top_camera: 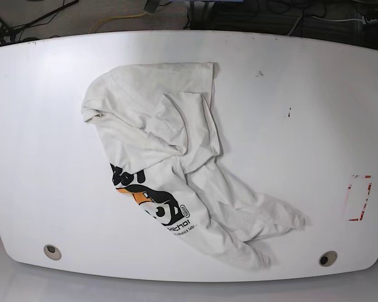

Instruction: Fold the T-shirt properly

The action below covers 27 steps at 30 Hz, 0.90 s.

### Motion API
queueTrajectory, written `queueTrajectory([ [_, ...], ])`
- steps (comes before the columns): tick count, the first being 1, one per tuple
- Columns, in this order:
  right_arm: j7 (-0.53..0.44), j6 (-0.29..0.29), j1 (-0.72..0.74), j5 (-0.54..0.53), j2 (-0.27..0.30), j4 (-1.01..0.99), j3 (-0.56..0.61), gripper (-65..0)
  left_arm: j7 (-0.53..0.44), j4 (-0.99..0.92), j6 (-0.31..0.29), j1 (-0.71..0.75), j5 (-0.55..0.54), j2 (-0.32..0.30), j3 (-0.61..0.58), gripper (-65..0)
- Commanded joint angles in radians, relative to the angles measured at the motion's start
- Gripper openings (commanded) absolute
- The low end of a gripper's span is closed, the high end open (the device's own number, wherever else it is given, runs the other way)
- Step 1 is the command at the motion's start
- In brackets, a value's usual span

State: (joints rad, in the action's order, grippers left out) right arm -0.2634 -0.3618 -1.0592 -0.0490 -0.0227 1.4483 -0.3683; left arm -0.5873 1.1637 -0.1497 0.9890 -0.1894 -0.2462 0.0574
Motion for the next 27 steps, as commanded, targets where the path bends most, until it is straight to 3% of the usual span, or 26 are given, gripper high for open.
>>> queueTrajectory([
  [1, 0.029, -0.004, -0.042, -0.024, 0.002, 0.116, -0.008, -46.3, -0.023, 0.092, 0.002, 0.057, -0.035, -0.032, 0.005, -43.1],
  [10, 0.206, -0.039, -0.068, -0.116, 0.004, 0.437, -0.022, -46.3, -0.023, 0.388, 0.002, 0.213, -0.154, -0.098, 0.031, -42.9],
  [14, 0.321, -0.050, 0.007, -0.142, 0.004, 0.539, -0.028, -46.3, -0.023, 0.485, 0.002, 0.232, -0.189, -0.097, 0.078, -42.8],
  [17, 0.424, -0.101, 0.099, -0.163, 0.004, 0.569, -0.031, -45.8, -0.023, 0.543, 0.003, 0.230, -0.209, -0.095, 0.085, -42.2],
  [23, 0.606, -0.196, 0.279, -0.187, -0.004, 0.569, -0.057, -45.5, -0.021, 0.612, 0.005, 0.230, -0.236, -0.101, 0.085, -25.1],
  [27, 0.728, -0.260, 0.377, -0.188, -0.006, 0.569, -0.061, -37.7, -0.021, 0.638, 0.005, 0.221, -0.232, -0.103, 0.086, -22.6],
])
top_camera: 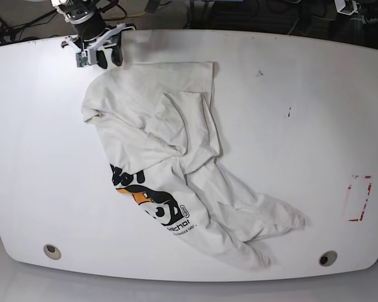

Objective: Fold the T-shirt properly
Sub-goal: 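Lower the right gripper onto the shirt's collar edge and grasp it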

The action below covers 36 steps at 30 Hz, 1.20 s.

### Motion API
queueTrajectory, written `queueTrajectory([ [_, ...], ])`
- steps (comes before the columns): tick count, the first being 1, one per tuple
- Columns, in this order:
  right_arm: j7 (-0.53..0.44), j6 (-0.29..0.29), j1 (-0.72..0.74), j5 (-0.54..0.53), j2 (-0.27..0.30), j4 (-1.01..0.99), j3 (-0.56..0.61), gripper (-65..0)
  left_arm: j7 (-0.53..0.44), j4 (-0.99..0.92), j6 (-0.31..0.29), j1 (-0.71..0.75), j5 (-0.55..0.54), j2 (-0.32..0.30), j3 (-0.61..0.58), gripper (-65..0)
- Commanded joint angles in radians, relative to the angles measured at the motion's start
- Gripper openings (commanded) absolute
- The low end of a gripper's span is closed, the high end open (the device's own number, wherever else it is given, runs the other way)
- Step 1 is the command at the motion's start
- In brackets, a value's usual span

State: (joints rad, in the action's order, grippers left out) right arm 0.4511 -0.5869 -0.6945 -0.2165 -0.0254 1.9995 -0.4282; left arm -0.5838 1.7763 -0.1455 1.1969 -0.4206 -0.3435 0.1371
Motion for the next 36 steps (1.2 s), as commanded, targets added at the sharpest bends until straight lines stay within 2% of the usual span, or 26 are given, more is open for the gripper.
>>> queueTrajectory([
  [1, 0.045, -0.049, 0.035, -0.021, -0.005, 0.017, -0.002, -33.6, -0.025, 0.030, 0.001, 0.005, -0.001, -0.006, 0.006, -23.6],
  [3, 0.093, -0.068, 0.083, -0.034, -0.005, 0.016, -0.002, -27.7, -0.025, 0.030, 0.001, -0.010, 0.001, -0.006, 0.006, -25.0],
  [5, 0.127, -0.069, 0.109, -0.062, -0.005, 0.014, -0.002, -26.3, -0.025, 0.030, 0.001, -0.024, 0.001, -0.006, 0.006, -25.3],
  [10, 0.265, -0.064, 0.187, -0.166, -0.008, 0.007, -0.099, -25.8, -0.025, 0.027, 0.001, -0.064, 0.001, -0.006, 0.006, -25.3],
  [14, 0.360, -0.063, 0.272, -0.183, -0.049, -0.029, -0.225, -25.7, -0.018, 0.027, 0.001, -0.110, 0.001, -0.006, 0.006, -25.3],
  [16, 0.395, -0.063, 0.318, -0.183, -0.058, -0.039, -0.291, -25.5, 0.032, 0.029, 0.001, -0.140, 0.001, -0.006, 0.006, -25.3],
  [19, 0.433, -0.063, 0.362, -0.165, -0.052, -0.093, -0.306, -25.5, 0.094, 0.030, -0.001, -0.196, 0.001, -0.006, 0.006, -25.3],
  [25, 0.446, -0.074, 0.398, -0.166, -0.046, -0.171, -0.318, -25.5, 0.155, 0.030, -0.003, -0.285, 0.001, -0.007, 0.006, -25.3],
  [30, 0.446, -0.074, 0.401, -0.162, -0.081, -0.196, -0.318, -25.5, 0.219, 0.030, -0.003, -0.335, 0.001, -0.007, 0.006, -25.3],
  [36, 0.446, -0.074, 0.421, -0.168, -0.087, -0.280, -0.298, -26.8, 0.273, 0.032, -0.001, -0.398, 0.001, -0.006, 0.006, -25.3],
])
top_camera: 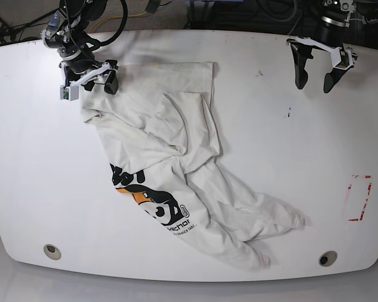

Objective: Fold the T-shirt properly
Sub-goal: 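Lower the right gripper onto the shirt's collar edge and grasp it, then reach the left gripper to the shirt hem and grasp it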

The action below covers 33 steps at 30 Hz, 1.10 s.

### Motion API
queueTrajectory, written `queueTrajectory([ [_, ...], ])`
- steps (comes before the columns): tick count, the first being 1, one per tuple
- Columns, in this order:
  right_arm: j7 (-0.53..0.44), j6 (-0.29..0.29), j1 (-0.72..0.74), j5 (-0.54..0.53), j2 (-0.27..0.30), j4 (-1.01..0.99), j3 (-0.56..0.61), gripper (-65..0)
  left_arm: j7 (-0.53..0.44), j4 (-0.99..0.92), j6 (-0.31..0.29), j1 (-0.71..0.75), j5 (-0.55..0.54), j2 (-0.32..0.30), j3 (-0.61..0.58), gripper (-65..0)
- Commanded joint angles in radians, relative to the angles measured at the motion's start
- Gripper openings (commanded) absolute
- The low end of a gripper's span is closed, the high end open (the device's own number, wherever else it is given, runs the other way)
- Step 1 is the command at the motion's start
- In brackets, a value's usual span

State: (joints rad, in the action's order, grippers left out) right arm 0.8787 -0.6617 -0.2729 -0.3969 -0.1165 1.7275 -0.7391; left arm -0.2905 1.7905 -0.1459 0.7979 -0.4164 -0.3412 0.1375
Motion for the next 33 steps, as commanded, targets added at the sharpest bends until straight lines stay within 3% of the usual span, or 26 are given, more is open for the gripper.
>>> queueTrajectory([
  [1, 0.018, 0.001, 0.001, 0.013, 0.004, -0.019, 0.022, -27.7, -0.014, 0.016, -0.001, -0.008, -0.003, -0.008, 0.007, -25.3],
  [4, 0.018, 0.001, 0.005, 0.013, 0.004, -0.034, 0.046, -37.6, 0.010, 0.016, 0.001, -0.047, -0.005, -0.008, 0.011, -25.3],
  [7, 0.018, 0.001, -0.001, 0.013, 0.004, -0.022, 0.077, -61.8, 0.095, 0.027, 0.001, -0.082, -0.011, -0.002, 0.047, -25.3],
  [8, 0.018, 0.001, -0.004, 0.013, 0.004, -0.013, 0.080, -65.0, 0.119, 0.032, 0.001, -0.093, -0.011, 0.001, 0.058, -25.3],
  [12, 0.018, -0.003, -0.032, 0.013, 0.004, 0.045, 0.086, -65.0, 0.230, 0.035, 0.001, -0.171, -0.011, 0.057, 0.096, -25.3],
  [14, 0.018, -0.033, -0.053, 0.013, 0.004, 0.093, 0.088, -65.0, 0.285, 0.035, 0.001, -0.217, -0.009, 0.080, 0.126, -25.3],
  [22, 0.020, -0.036, -0.159, 0.014, 0.033, 0.239, 0.088, -65.0, 0.500, 0.038, 0.001, -0.389, -0.005, 0.115, 0.153, -25.1],
  [27, 0.020, -0.036, -0.202, 0.023, 0.070, 0.242, 0.088, -65.0, 0.587, 0.033, 0.001, -0.516, -0.002, 0.121, 0.149, -25.1],
  [33, 0.020, -0.036, -0.233, 0.023, 0.074, 0.240, 0.086, -65.0, 0.729, -0.073, 0.001, -0.705, 0.000, 0.159, 0.149, -25.0],
])
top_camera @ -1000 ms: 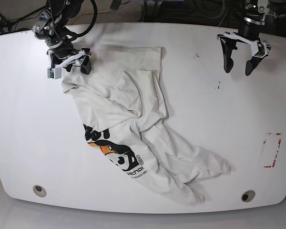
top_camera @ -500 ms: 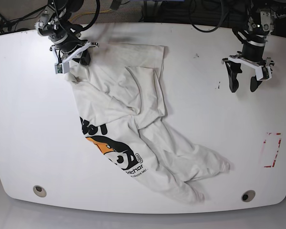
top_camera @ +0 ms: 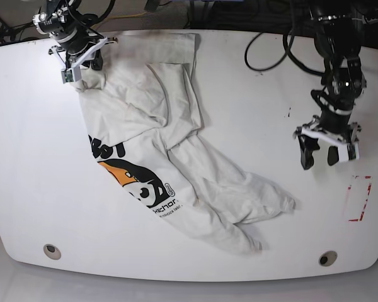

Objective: Fold the T-shirt properly
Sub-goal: 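Reach the left gripper to the shirt hem and grasp it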

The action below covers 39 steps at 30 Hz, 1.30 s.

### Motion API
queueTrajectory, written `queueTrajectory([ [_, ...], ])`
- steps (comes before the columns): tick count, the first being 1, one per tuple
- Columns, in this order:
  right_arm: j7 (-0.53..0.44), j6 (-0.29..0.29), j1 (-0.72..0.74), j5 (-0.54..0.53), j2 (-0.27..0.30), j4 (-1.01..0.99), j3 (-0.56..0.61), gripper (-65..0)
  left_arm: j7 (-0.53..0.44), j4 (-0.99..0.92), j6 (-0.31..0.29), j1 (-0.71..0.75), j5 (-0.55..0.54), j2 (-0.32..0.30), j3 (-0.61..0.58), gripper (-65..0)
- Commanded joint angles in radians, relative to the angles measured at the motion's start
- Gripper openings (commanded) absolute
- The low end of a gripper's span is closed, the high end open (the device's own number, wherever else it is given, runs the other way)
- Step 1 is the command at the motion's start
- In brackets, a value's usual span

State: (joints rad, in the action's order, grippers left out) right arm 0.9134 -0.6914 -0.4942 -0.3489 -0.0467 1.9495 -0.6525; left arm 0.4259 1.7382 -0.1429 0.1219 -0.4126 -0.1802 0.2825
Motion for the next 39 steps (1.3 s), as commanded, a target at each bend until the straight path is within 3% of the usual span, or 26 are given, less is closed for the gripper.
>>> queueTrajectory([
  [1, -0.015, -0.007, -0.013, -0.025, 0.005, 0.018, 0.000, -65.0, 0.029, -0.050, -0.002, -0.067, -0.004, 0.000, 0.004, -25.0],
  [15, -0.015, -0.007, -0.007, -0.025, 0.003, 0.017, 0.000, -65.0, 0.034, -0.522, -0.005, -0.433, 0.060, 0.003, -0.116, -25.0],
  [22, -0.015, -0.007, -0.005, -0.025, 0.001, 0.017, 0.000, -65.0, -0.118, -0.769, -0.008, -0.540, 0.059, 0.003, -0.177, -24.9],
  [26, -0.015, -0.007, 0.012, -0.025, 0.000, 0.017, 0.000, -65.0, -0.229, -0.806, -0.022, -0.542, 0.050, 0.001, -0.214, -24.9],
  [32, -0.015, -0.007, 0.021, -0.026, -0.003, 0.017, 0.001, -65.0, -0.235, -0.936, -0.021, -0.565, 0.042, 0.005, -0.256, -24.9],
  [39, -0.015, -0.007, 0.025, -0.025, -0.005, 0.017, 0.001, -65.0, -0.272, -0.995, -0.021, -0.577, 0.042, 0.054, -0.257, -25.3],
])
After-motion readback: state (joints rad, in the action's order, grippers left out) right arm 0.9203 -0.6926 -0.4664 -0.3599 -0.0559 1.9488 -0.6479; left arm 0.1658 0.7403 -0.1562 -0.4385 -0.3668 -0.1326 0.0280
